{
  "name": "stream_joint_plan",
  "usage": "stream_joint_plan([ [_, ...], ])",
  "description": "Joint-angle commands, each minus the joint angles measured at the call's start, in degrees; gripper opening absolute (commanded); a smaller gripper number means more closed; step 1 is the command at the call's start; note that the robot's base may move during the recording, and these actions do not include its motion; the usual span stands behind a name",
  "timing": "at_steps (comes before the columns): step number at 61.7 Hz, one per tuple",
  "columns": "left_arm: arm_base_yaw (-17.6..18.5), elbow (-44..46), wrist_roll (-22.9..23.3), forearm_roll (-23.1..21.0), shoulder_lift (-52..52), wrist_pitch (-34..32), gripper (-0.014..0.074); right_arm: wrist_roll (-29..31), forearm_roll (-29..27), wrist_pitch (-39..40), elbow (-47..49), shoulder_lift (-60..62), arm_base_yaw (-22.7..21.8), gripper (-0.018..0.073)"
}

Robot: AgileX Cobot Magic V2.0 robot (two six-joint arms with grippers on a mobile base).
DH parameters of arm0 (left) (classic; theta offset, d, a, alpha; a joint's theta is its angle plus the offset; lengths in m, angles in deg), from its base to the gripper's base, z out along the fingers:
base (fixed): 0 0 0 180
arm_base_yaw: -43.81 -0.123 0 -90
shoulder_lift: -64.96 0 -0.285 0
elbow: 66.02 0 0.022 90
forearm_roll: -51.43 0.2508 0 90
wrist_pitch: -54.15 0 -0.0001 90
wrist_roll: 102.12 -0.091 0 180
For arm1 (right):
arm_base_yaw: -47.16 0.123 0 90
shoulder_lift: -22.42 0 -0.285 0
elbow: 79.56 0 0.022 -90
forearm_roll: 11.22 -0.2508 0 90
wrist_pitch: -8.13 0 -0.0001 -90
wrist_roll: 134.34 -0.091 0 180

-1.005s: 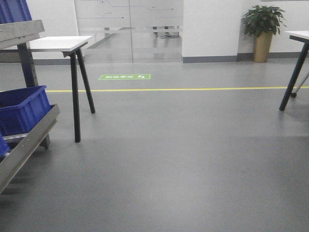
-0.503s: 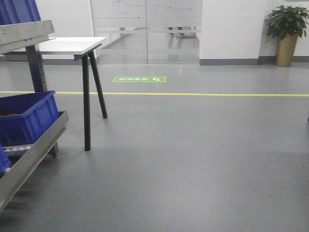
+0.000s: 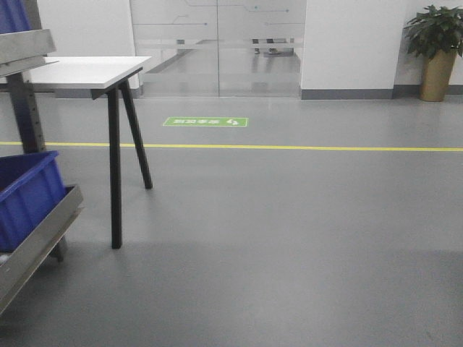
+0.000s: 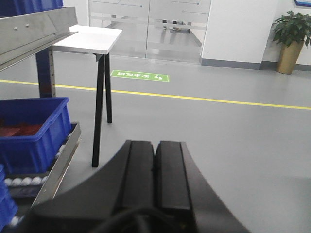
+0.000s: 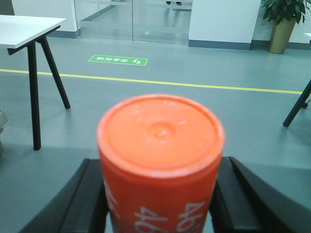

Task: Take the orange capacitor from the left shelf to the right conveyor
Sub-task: 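Turn and drive the base up to the dark conveyor belt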

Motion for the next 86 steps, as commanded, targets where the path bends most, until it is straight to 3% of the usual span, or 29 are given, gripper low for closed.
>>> stream_joint_plan([
  [1,0.2,0.4,0.1,0.0,1.1,-5.1,-0.0105,0.3,0.5,5.5,1.8,-1.0,-0.1,0.0158],
  [86,0.2,0.4,0.1,0.0,1.1,-5.1,-0.0105,0.3,0.5,5.5,1.8,-1.0,-0.1,0.0158],
])
